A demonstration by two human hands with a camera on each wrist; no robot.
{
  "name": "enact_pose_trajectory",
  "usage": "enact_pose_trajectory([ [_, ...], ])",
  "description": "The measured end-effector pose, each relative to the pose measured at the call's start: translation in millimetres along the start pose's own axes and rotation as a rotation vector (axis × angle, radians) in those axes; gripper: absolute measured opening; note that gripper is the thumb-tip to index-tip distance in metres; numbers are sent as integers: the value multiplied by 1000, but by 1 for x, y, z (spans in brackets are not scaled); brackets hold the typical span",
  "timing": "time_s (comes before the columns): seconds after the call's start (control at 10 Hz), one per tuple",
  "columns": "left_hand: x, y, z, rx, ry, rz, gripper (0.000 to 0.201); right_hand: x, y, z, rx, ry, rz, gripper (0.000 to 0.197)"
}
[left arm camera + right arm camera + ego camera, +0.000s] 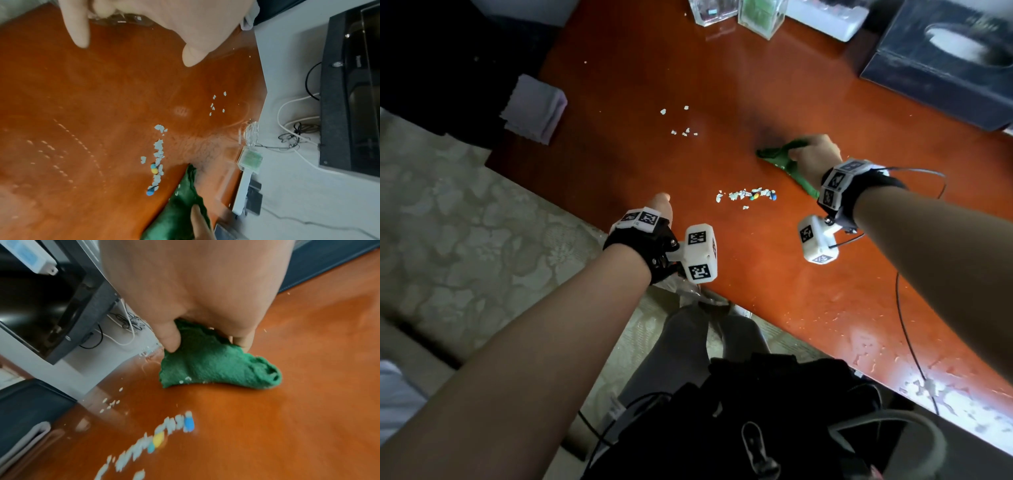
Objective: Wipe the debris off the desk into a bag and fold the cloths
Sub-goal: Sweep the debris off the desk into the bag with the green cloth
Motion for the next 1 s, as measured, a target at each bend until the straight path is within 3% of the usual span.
enact_pose_trajectory([
  [0.1,-16,12,-1,43,-76,6,53,12,12,11,-23,-34,29,33],
  [0.2,-35,13,-3,195,-111,-25,63,17,19,22,-40,-84,46,29],
  [0.3,-59,11,3,127,91,-57,80,24,27,36,-47,-126,52,27],
  [0.7,-108,-12,8,-108,407,-79,69,39,72,82,-25,-210,54,19],
  [0.9,-120,-27,-6,-204,389,-83,61,27,76,62,219,-232,17,33],
  [1.0,-127,-32,-10,-220,375,-59,70,21,68,62,248,-157,-19,34],
])
Point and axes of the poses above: each hand's wrist, its own y-axis away from the middle knuckle, its own z-axis out of the palm, x = y × z, the point moved 1 cm from there along -y, towards the middle knuckle, and after that the axes turned 15 degrees about -y, right-handed, at the moved point
